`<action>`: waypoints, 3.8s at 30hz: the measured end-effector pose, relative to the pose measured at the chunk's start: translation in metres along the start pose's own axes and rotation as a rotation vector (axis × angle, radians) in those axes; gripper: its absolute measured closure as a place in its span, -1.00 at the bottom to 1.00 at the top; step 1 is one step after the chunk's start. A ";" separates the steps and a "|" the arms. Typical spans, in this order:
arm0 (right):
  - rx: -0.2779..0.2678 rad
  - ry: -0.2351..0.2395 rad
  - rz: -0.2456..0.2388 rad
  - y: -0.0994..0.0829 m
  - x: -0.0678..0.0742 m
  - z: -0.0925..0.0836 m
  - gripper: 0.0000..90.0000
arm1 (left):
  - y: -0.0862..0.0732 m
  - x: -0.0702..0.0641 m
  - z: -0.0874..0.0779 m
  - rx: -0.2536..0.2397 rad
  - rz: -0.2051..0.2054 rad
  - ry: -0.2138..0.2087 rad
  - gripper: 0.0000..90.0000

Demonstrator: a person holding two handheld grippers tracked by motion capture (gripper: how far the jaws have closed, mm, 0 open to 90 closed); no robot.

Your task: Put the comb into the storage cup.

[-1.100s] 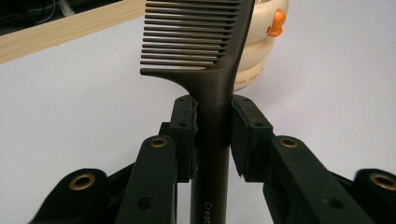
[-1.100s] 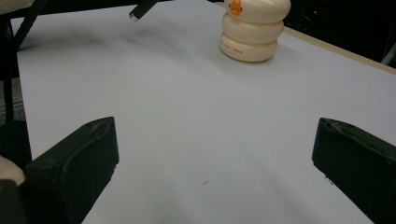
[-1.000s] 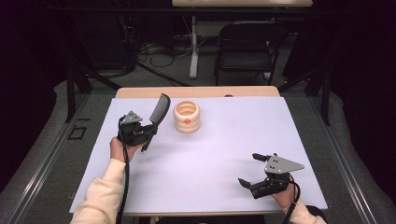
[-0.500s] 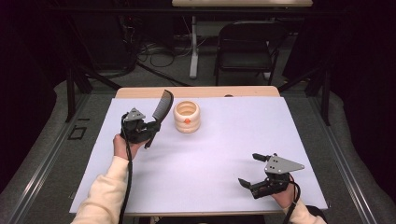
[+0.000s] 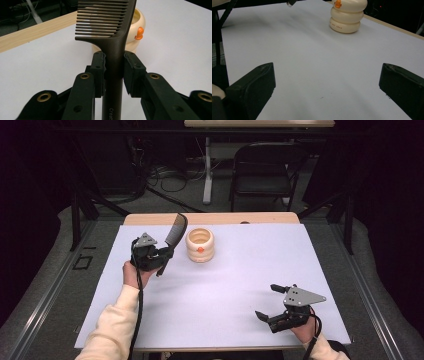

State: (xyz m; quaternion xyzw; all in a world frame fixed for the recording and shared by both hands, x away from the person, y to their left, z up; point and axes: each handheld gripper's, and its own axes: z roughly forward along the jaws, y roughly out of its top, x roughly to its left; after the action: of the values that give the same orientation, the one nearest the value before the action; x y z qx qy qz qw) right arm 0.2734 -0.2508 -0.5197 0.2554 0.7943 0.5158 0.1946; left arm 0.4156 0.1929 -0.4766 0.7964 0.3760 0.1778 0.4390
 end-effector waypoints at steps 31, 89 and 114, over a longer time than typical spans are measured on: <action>-0.001 -0.002 -0.002 0.000 -0.001 -0.001 -1.00 | 0.015 -0.003 0.003 -0.028 0.013 -0.005 0.60; 0.000 -0.004 0.001 0.000 -0.001 -0.001 -1.00 | 0.056 -0.007 0.014 -0.097 0.038 -0.009 0.60; -0.001 -0.004 0.004 0.000 -0.001 -0.001 -1.00 | 0.068 -0.004 0.022 -0.135 0.040 -0.018 0.60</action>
State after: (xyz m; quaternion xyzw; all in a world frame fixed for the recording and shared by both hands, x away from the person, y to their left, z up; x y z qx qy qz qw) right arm 0.2735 -0.2525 -0.5191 0.2578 0.7932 0.5161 0.1952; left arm 0.4565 0.1554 -0.4321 0.7740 0.3432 0.2045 0.4912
